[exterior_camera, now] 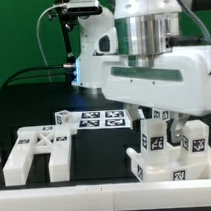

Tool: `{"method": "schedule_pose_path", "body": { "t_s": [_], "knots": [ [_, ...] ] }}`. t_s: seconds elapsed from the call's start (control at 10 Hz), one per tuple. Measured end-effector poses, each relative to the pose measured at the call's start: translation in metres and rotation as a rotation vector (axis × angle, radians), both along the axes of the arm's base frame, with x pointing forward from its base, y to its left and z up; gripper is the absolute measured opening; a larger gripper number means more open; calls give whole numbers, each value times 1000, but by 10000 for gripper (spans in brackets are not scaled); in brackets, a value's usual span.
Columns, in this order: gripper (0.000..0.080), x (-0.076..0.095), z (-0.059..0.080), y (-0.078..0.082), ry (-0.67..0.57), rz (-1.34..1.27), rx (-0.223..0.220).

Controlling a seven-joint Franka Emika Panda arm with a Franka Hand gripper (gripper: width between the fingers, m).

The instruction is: Assemble chair

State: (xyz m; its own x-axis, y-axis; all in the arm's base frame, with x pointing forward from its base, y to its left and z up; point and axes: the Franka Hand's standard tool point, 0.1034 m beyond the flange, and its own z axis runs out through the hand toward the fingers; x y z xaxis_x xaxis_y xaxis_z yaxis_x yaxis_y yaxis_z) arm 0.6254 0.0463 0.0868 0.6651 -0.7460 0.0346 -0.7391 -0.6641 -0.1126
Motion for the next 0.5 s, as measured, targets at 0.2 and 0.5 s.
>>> {"method": "schedule_pose_path", "body": {
  "t_s": [0.2,0.5],
  "knots": [
    [643,-4,2,-1,-12,268,-27],
    [649,-4,0,-4,-23,650,-76]
  ]
}}
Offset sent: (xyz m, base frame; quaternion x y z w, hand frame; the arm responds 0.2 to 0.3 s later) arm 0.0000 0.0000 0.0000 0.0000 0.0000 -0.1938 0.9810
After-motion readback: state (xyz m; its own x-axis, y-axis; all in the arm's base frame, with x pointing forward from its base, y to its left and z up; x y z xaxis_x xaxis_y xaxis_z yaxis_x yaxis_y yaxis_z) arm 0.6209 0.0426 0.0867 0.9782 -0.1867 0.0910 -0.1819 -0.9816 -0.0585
